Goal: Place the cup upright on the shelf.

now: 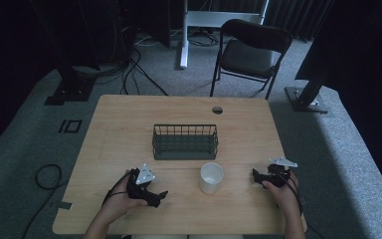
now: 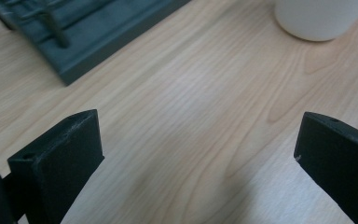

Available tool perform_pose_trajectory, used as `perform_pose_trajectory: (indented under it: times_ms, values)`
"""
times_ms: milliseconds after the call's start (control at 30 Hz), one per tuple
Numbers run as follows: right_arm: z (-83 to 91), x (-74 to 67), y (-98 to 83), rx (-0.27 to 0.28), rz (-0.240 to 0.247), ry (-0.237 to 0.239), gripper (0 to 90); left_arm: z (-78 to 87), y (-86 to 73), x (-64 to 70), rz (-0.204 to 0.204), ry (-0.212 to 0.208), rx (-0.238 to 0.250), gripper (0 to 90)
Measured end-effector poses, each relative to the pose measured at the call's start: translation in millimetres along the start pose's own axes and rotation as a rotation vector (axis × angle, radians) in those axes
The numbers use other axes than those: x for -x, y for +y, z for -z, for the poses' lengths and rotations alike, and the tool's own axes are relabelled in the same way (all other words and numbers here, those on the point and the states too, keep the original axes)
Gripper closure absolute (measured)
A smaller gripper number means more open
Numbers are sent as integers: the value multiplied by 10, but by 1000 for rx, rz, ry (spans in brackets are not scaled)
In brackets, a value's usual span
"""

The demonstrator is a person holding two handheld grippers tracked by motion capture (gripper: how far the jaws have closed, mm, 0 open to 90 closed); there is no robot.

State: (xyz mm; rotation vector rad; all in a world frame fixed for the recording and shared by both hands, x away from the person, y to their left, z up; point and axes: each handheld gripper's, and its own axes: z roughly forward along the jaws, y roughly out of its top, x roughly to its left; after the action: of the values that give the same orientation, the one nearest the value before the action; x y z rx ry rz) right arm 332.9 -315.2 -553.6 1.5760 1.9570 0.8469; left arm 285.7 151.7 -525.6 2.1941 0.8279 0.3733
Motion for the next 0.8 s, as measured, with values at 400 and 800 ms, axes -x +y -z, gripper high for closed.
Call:
perform_pose_trajectory:
  times_ms: [400, 800]
  values:
    - [0, -2, 0, 0, 1, 2, 111, -180, 192, 208, -43, -81, 44, 12]
    - [0, -1, 0, 0, 1, 2, 111, -274, 328, 316, -60, -115, 88, 13]
